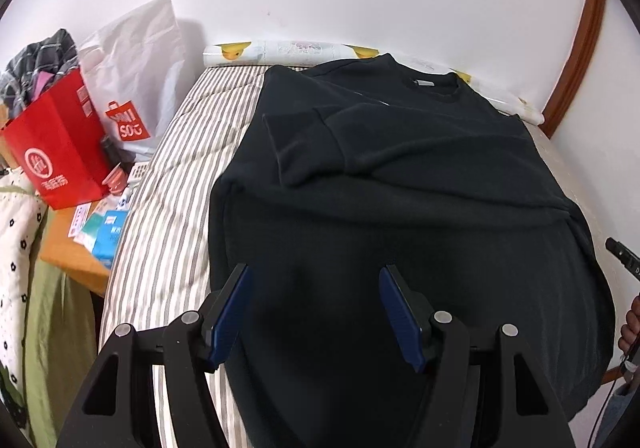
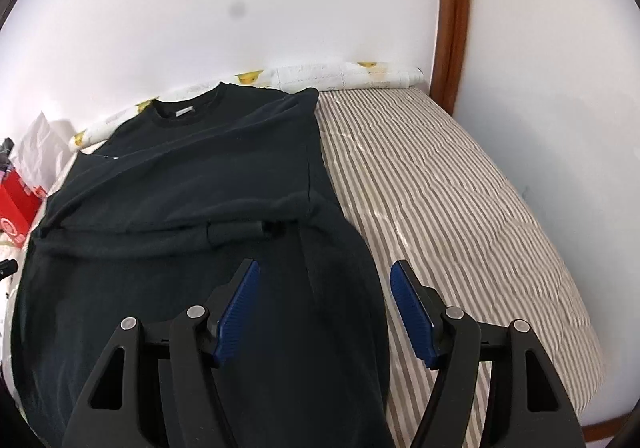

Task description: Fold small clothes

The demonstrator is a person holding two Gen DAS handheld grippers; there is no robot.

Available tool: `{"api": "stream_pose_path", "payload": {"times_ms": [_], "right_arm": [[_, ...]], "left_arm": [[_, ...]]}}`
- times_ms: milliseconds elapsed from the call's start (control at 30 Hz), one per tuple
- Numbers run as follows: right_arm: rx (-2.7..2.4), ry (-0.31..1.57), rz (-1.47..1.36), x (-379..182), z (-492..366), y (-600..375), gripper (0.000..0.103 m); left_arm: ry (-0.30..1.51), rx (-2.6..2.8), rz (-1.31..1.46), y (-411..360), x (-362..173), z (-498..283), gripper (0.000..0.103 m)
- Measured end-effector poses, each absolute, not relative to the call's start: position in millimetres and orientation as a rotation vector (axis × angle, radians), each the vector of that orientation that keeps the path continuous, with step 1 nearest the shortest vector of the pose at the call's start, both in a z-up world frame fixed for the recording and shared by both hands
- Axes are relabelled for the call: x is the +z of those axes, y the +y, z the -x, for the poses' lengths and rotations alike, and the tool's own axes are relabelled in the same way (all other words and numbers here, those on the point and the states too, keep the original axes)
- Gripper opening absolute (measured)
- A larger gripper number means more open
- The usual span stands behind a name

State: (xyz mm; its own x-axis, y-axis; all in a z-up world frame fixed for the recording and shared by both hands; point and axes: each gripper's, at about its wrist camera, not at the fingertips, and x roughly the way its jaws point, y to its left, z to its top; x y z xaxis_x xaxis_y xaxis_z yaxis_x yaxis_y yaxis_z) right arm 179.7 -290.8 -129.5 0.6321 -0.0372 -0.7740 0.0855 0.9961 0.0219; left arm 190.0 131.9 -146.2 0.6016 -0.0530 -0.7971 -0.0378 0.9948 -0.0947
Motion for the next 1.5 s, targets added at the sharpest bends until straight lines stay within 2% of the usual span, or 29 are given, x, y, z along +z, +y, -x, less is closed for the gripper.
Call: {"api": "stream_pose_path", "payload": {"times_ms": [200,367,567,733,1067,1200,1500], "right_arm": [[-0.101,0.910,-0.040,-139.7,-139.3,-306.3,0.067],[-0.075,0.964,-0.110,-161.4,-108.2,-320.4,0.054],[-0.041,0.989,-0.095,-180.4,-83.5,-316.6,0.045],[-0.040,0.977,-0.075,-188.6,-77.5,-311.1,0.037],[-0.045,0.940,-0.058,-190.6,-87.8,-306.0,0.036],[-0.009,0.960,-0.079,-188.7,-84.6,-309.2,0.029],[-0.010,0.971,-0.074,-189.1,-93.9,-299.7,0.032]], "left_arm": [[0.931,0.021,0.116,129.4,-156.9,-154.6,0.063],[0.944,0.040,0.114,132.5,-170.6,-127.9,0.063],[0.952,0.044,0.153,139.9,-188.0,-100.0,0.062],[0.965,0.040,0.163,140.3,-195.8,-92.8,0.056],[0.918,0.085,0.115,132.9,-195.5,-81.4,0.045],[0.910,0.064,0.111,133.0,-195.1,-76.9,0.045],[0.914,0.039,0.111,134.5,-195.1,-86.3,0.045]]}}
